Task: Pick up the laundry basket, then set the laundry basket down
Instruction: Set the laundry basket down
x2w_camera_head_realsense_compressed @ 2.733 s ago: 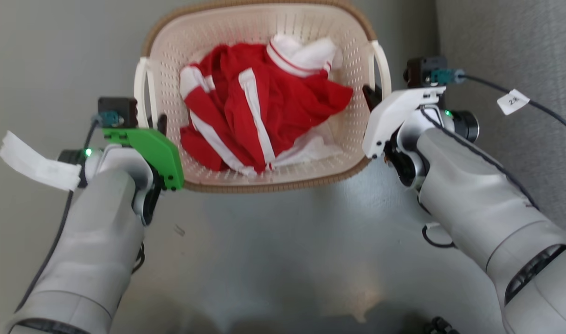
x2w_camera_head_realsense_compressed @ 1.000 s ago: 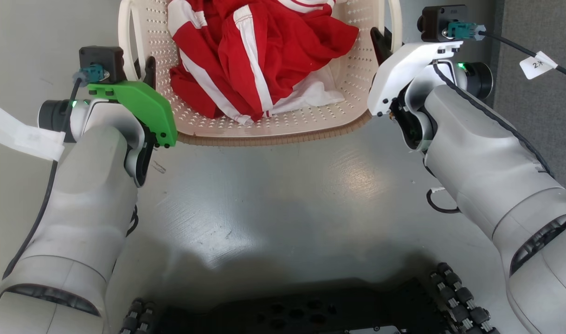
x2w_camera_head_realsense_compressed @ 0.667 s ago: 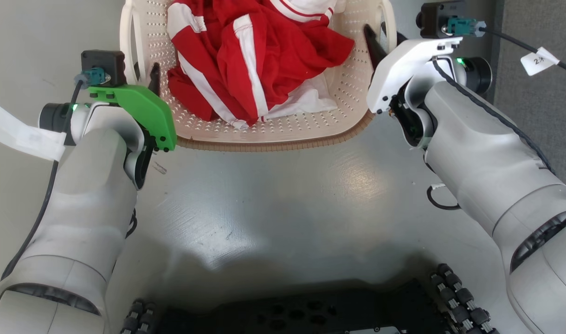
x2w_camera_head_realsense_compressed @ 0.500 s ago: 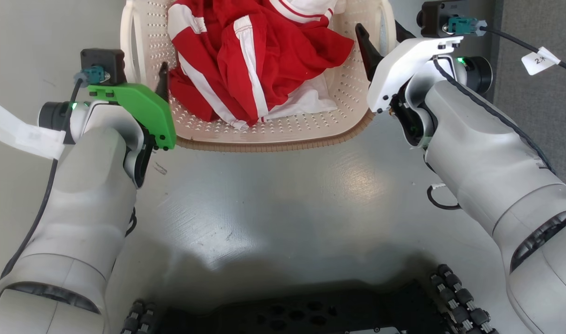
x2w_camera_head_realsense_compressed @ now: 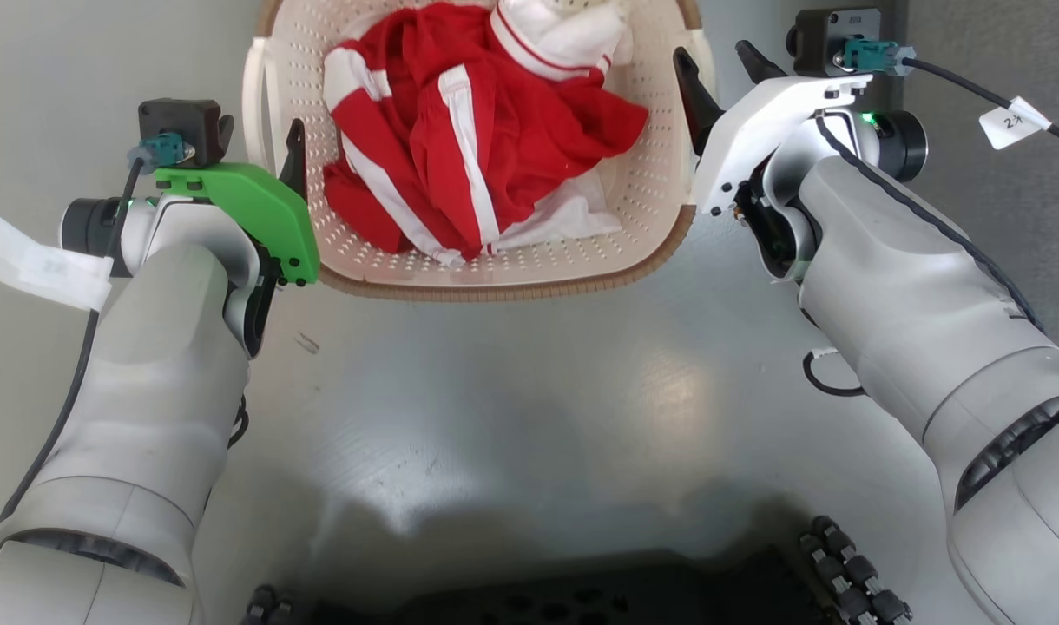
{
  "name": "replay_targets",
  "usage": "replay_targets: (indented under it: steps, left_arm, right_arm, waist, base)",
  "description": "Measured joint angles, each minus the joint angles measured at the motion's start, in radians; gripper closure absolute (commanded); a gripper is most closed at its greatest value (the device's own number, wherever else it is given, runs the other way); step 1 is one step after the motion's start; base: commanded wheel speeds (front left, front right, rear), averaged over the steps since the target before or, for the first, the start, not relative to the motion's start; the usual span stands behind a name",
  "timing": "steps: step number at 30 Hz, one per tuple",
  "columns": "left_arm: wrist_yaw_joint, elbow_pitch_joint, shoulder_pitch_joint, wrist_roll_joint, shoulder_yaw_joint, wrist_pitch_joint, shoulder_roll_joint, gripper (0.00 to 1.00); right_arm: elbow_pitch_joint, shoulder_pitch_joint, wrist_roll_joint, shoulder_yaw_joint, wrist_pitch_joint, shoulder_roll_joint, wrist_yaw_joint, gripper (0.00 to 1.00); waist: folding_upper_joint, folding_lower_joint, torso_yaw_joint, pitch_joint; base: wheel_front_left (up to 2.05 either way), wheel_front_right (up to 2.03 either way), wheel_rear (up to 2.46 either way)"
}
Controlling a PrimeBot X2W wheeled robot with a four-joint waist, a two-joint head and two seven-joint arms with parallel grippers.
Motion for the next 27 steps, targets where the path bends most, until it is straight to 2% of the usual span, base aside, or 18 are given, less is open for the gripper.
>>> replay_targets:
  steps: [12,20,27]
  left_arm:
    - [0.000,0.006,0.039,-0.012,0.035,-0.032,0.000,0.00]
    - [-0.001,-0.014,0.114,-0.018,0.041,-0.041,-0.001,0.00]
    - [0.000,-0.154,0.162,-0.017,0.086,-0.041,0.008,0.00]
  right_arm:
    - [0.014,0.046,0.000,-0.014,-0.018,0.001,0.000,0.00]
    - [-0.031,0.082,-0.020,-0.062,-0.021,0.001,-0.003,0.00]
    - [-0.112,0.129,-0.072,-0.127,-0.021,-0.007,-0.018,0.00]
  waist:
    - [0.0000,0.0000,-0.006,-0.137]
    - [0.0000,0.0000,-0.008,-0.236]
    - [0.0000,0.0000,-0.009,-0.325]
  base:
    - [0.00,0.00,0.00]
    - [0.00,0.00,0.00]
    - [0.00,0.00,0.00]
